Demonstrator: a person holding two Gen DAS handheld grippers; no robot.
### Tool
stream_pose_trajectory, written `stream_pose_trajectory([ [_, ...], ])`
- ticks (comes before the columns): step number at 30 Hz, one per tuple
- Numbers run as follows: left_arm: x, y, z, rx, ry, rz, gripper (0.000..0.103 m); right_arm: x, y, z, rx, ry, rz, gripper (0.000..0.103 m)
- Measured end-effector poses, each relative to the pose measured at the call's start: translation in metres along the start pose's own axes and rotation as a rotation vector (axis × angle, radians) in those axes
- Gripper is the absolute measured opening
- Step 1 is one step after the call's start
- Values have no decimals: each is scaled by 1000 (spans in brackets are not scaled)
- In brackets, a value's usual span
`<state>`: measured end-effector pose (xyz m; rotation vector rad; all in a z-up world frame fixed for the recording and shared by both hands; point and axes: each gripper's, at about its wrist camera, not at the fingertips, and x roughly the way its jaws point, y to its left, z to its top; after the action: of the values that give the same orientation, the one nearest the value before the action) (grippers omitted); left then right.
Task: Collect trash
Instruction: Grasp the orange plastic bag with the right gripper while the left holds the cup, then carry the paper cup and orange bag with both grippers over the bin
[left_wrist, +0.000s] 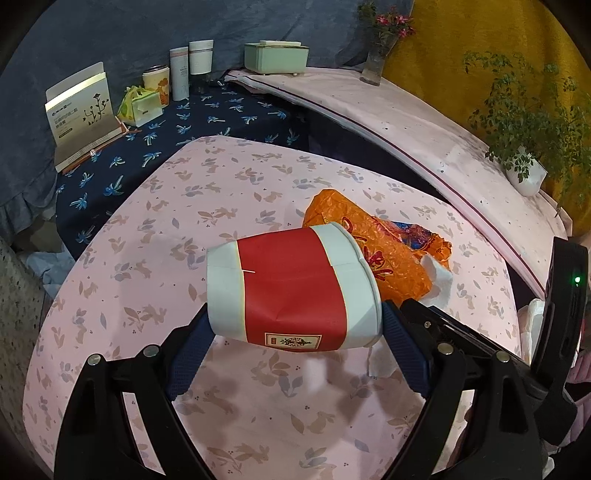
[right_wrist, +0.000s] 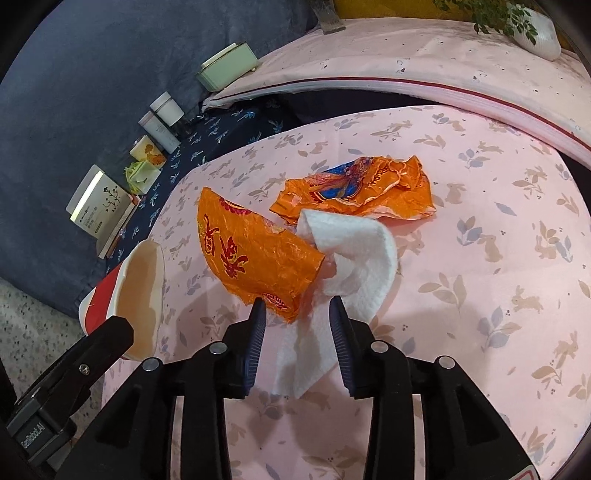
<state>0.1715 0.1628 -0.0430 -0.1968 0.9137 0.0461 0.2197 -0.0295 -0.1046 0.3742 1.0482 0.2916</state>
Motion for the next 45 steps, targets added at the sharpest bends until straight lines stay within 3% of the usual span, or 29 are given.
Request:
stream_pose_trajectory([
  [5, 6, 8, 4, -8, 2, 9, 84, 22, 3, 4, 16, 28, 43, 39],
  [7, 7, 9, 5, -11, 5, 11, 84, 28, 7, 4, -2, 39, 54, 21],
  [8, 8, 10, 5, -14, 6, 12, 84, 29, 9, 4, -7, 45, 59, 4],
  [15, 4, 6, 5, -14, 1, 11, 84, 5, 14, 2, -22, 4, 86, 4],
  [25, -16, -17, 3, 14, -29, -14, 84, -63, 14, 4, -71, -134, 45, 3],
  [30, -28, -45, 3, 47, -48, -52, 84, -97, -2, 6, -52, -194, 18, 3],
  [45, -56, -167, -11, 224, -78, -191, 84, -195, -88, -9, 27, -337, -178, 3],
])
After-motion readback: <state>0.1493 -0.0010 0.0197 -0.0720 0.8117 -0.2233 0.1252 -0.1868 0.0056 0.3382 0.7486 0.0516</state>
